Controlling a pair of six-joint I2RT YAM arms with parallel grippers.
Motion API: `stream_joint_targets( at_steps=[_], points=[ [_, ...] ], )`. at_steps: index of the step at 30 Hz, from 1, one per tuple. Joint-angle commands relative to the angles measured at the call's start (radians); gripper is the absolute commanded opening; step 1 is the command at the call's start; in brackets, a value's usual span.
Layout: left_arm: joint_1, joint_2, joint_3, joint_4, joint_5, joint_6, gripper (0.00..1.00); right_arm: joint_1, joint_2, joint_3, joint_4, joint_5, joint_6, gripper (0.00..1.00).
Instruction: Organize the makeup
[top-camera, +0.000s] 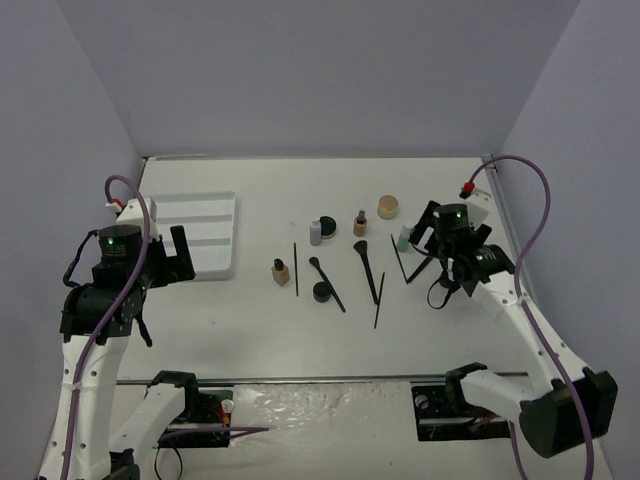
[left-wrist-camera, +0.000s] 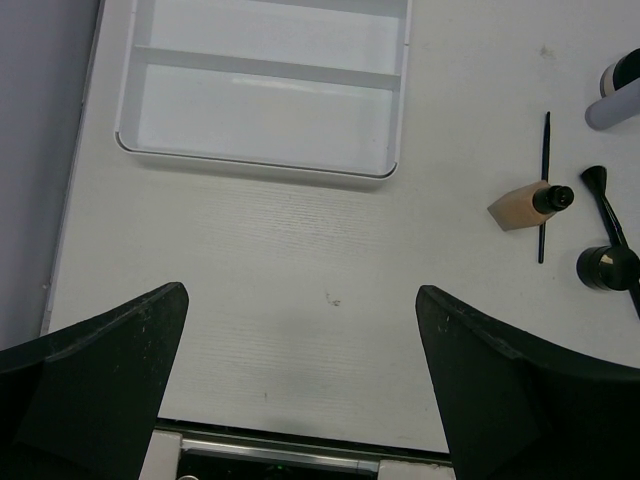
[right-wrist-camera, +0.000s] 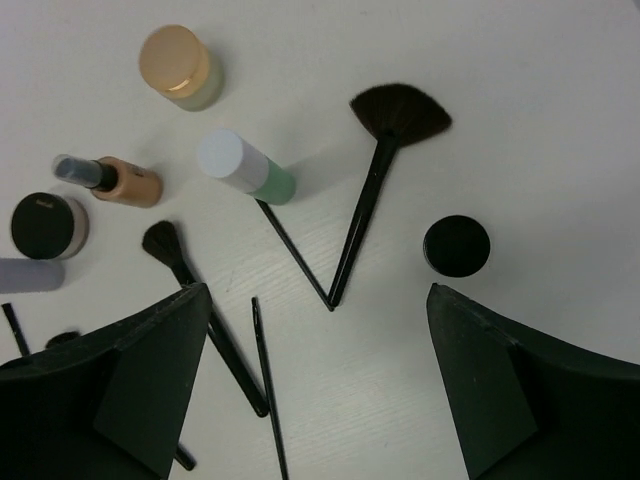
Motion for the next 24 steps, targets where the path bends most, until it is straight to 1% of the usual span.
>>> stream_joint_targets(
  at_steps=[1, 6, 10, 15, 17, 24],
  points=[
    [-0.006, 0.035, 0.055, 0.037, -0.009, -0.006, 0.97, -0.014, 0.190, 0.010, 0.051, 0.042, 0.156, 0.80],
    [-0.007, 0.050, 0.059, 0.051, 0.021, -0.012, 0.97, -0.048, 0.335, 0.006, 0.091, 0.016, 0.237, 0.67],
    [-0.007, 0.050, 0.048, 0.059, 0.049, -0.025, 0.97, -0.070, 0.378, -0.041, 0.147, -0.005, 0.264, 0.58],
    [-0.007, 0.044, 0.031, 0.064, 0.049, -0.031, 0.97, -0.088, 0.400, -0.095, 0.193, -0.014, 0.275, 0.51],
    [-0.007, 0.045, 0.028, 0.064, 0.074, -0.030, 0.97, -0.099, 0.421, -0.111, 0.219, -0.027, 0.278, 0.50],
    [-0.009, 0.046, 0.028, 0.061, 0.087, -0.031, 0.97, -0.106, 0.495, -0.131, 0.280, -0.033, 0.278, 0.45]
  ],
)
